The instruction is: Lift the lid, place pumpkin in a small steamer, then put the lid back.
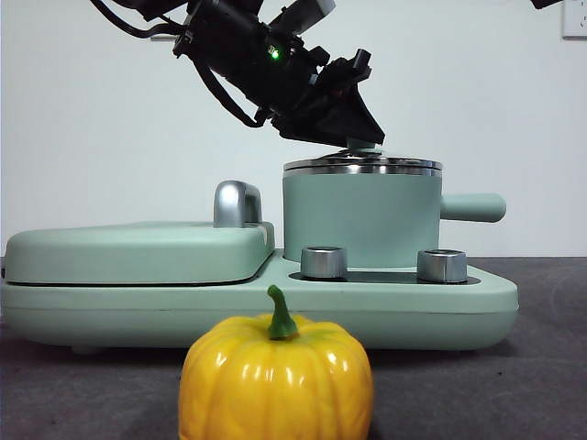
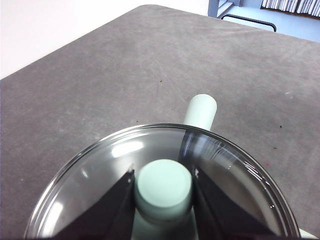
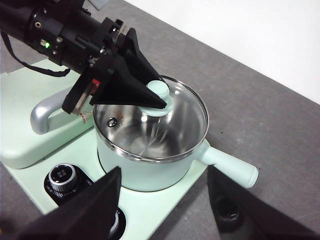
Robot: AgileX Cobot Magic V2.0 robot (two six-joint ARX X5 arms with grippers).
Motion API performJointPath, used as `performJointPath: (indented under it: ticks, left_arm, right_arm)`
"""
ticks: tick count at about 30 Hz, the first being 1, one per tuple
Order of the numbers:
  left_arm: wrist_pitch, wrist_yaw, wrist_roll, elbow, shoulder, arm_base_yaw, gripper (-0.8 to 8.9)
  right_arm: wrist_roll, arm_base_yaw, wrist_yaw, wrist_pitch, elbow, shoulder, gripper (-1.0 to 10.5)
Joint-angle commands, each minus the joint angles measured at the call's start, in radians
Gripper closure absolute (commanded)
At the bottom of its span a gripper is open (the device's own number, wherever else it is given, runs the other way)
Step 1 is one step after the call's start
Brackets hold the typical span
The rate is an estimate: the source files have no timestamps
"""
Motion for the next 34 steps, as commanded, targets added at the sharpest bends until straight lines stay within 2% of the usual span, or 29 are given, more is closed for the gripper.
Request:
performJointPath:
  ticks: [1,16,22,30,34]
  left_arm:
    - [0.004,-0.011,-0.005,0.021,0.007,-0.009,8.03]
    - [-0.018,-0.033,-0.008,0.021,-0.118,-0.008,8.03]
    - [-0.163,-0.102,-0.058,0.021,-0.221,-0.008,8.03]
    - [-0.353,-0.138,-0.124,0.021,-0.339,0.021,8.02]
    - [-0.45,-0.212,-0.13,0.018,-0.38,0.051,8.01]
  right_arm:
    - [0.01,0.004,0.004,0.01,0.019,0.008,6.7]
    - [0.01,0.004,0.003,0.009,0.019,0.008,6.7]
    - [0.01,0.004,0.003,0.009,0.019,0.008,6.7]
    - [0.009,0.004,0.003,0.008,0.019,0.008,6.7]
    - [0.008,0.005,-0.003,0.002,0.019,0.008,6.7]
